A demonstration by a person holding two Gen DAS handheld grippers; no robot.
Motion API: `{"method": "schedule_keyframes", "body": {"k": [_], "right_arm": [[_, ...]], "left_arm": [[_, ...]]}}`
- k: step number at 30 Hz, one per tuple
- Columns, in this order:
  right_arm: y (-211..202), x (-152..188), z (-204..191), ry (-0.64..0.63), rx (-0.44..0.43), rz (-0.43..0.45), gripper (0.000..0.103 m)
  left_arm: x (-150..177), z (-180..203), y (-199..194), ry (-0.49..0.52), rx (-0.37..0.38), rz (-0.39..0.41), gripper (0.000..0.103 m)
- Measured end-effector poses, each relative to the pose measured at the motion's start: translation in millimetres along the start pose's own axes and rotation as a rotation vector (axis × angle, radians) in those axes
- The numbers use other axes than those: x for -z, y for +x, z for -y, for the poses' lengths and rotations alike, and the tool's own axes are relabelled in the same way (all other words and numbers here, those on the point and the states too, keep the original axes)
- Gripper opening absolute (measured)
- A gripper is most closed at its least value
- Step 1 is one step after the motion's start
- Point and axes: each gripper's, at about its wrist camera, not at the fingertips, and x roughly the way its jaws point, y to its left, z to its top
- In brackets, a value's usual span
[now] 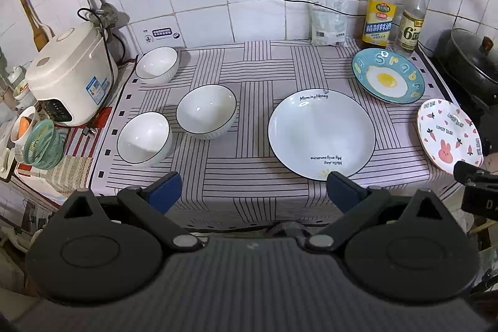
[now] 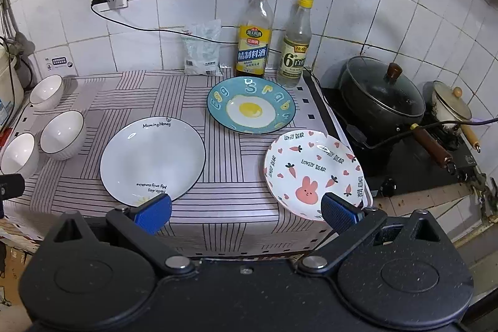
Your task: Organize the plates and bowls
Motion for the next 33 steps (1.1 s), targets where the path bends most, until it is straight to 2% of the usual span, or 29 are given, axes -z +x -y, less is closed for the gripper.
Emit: {"method": "schedule_keyframes", "body": {"k": [16,33], "right_arm": [[2,2,13,0.011,0.029,-0.008,0.103],[0,8,9,-0.012,0.025,0.018,0.103]], "left_arm": [[0,14,0,0.002,0.016,-0.026,0.101],[-1,5,2,-0.012,0.001,-0.027,0.101]]}}
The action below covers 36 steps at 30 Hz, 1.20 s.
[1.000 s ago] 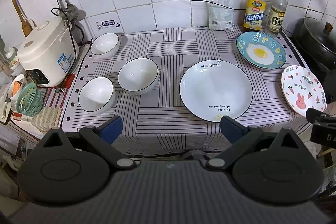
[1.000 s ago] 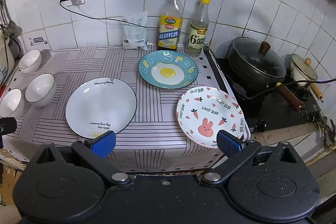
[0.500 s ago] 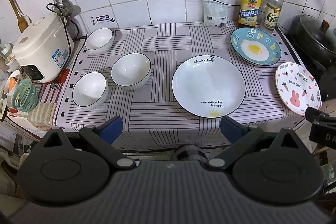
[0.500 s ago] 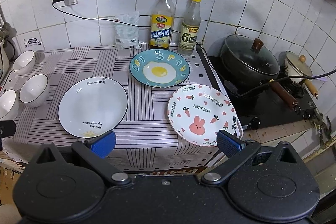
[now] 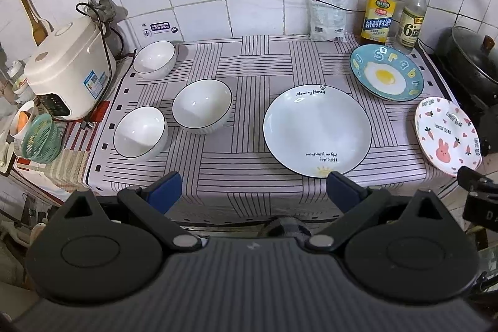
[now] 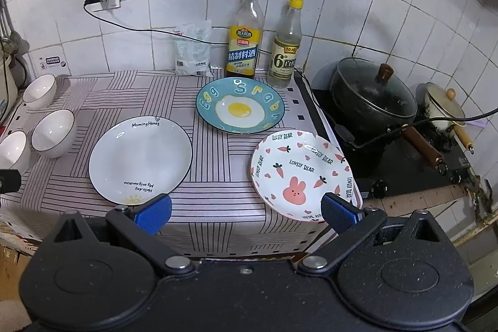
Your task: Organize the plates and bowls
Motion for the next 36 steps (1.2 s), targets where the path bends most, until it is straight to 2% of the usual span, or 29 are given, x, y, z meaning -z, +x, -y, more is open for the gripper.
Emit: {"method": "schedule_keyframes", "body": {"k": [10,18,21,24,30,33,36], "right_arm": [[4,3,-1,0.001,0.0,-0.013,0.103],[3,5,1,0.009,-0.012,0.012,0.103],[2,10,1,0.019,-0.075,0.07,0.103],[8,17,-2,0.023,-0.166,0.126,0.103],[36,24,-14,0.031,-0.286,0.231,0.103],[58,23,-23,0.032,-0.321,0.239,0.097],[87,23,-31,0.032,-0.348,0.209,0.089]], "left_arm": [[4,1,5,0.029,-0.002,-0.011,0.101],[4,-4,6,0.024,0.036,0.008,0.101],[3,-9,8,0.022,0.061,0.039,0.098],[-3,-13,17,0.033,0.055,0.048,0.098],[-9,-32,57,-0.061,0.103,0.02,0.098],[-6,-32,80,-0.043,0.117,0.047,0.098],[-6,-25,108,0.019,0.114,0.029,0.099]]}}
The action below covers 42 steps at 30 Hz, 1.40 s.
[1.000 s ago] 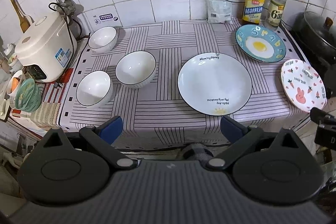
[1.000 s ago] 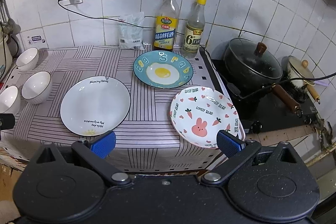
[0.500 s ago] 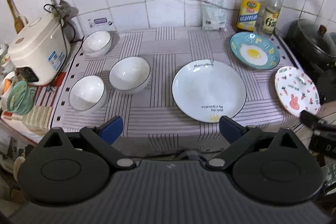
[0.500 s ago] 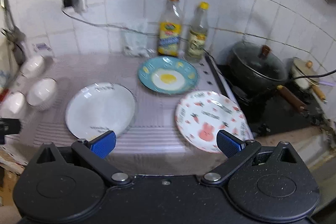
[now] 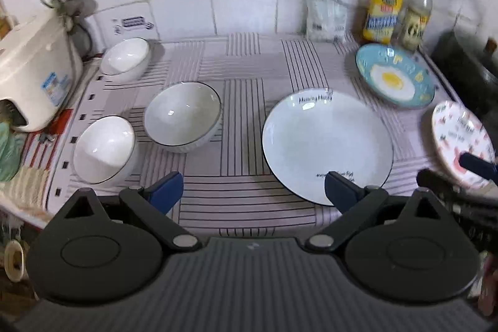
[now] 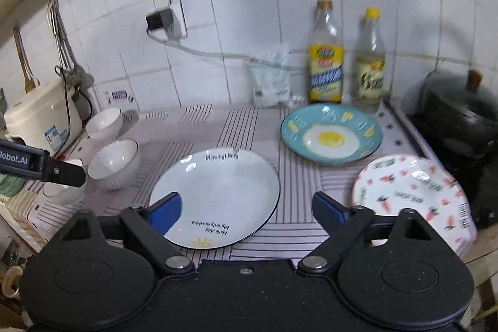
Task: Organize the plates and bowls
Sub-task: 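Close both grippers on the rim of the white Morning Honey plate, then lift the white plate with both grippers and carry it toward the bowls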
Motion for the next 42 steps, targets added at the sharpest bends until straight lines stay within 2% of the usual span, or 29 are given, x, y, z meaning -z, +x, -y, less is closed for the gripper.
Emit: {"method": "schedule_keyframes", "body": {"k": [3,6,9,15,19,21,22,23,26,35,42], "right_arm": [[28,7,7,0.041,-0.027,-0.024,0.08],[49,16,15,0.102,-0.064,-0.045,0.077],[70,24,20,0.146,-0.079,-0.075,0.067],[102,40,34,0.249,-0.099,-0.115,0.047],[112,41,35,0.263,-0.12,-0.133,0.032],[116,42,35,0.261,-0.124,-0.144,0.025],[118,41,35,0.254,-0.118,-0.149,0.023],[118,41,35,0.246,-0.117,-0.147,0.023],[118,41,36,0.243,-0.12,-0.145,0.023],[125,46,43,0.288,-0.161,-0.119,0.024],[124,44,41,0.222,-0.181,-0.118,0.025]], "left_arm": [[-1,-1,25,0.002,0.035,-0.032,0.098],[-2,2,48,0.014,0.044,-0.049,0.097],[-1,2,73,0.007,0.067,-0.067,0.095],[4,1,120,-0.011,0.114,-0.161,0.074],[4,1,135,-0.017,0.143,-0.187,0.052],[5,-1,138,-0.027,0.161,-0.191,0.048],[6,-3,138,-0.039,0.176,-0.194,0.042],[6,-4,139,-0.049,0.197,-0.196,0.034],[5,-4,138,-0.059,0.242,-0.204,0.021],[9,-3,146,-0.102,0.255,-0.195,0.022],[7,1,144,-0.065,0.237,-0.174,0.022]]}}
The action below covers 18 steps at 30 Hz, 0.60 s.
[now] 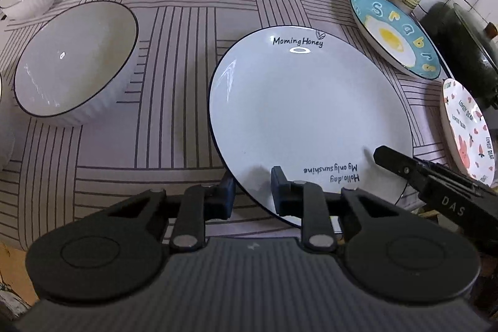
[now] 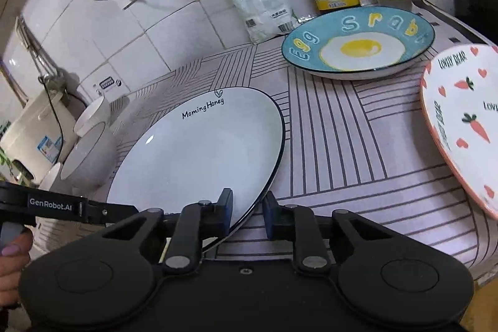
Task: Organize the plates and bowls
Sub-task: 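Lift the white plate with both grippers and carry it toward the bowls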
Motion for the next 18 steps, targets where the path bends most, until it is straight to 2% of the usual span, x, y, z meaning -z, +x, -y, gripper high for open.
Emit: {"method": "schedule_keyframes", "body": {"k": [6,18], "right_arm": [[5,-12,0,-0.022,-0.025,0.012,0.025],[42,-67,-15,-0.102,-0.085,0.092,0.025]], "left_arm": [[-10,3,-9,0.013,-0.042,0.065,0.022],[-63,-15,1,-0.069,-0.076,0.114,0.023]]}}
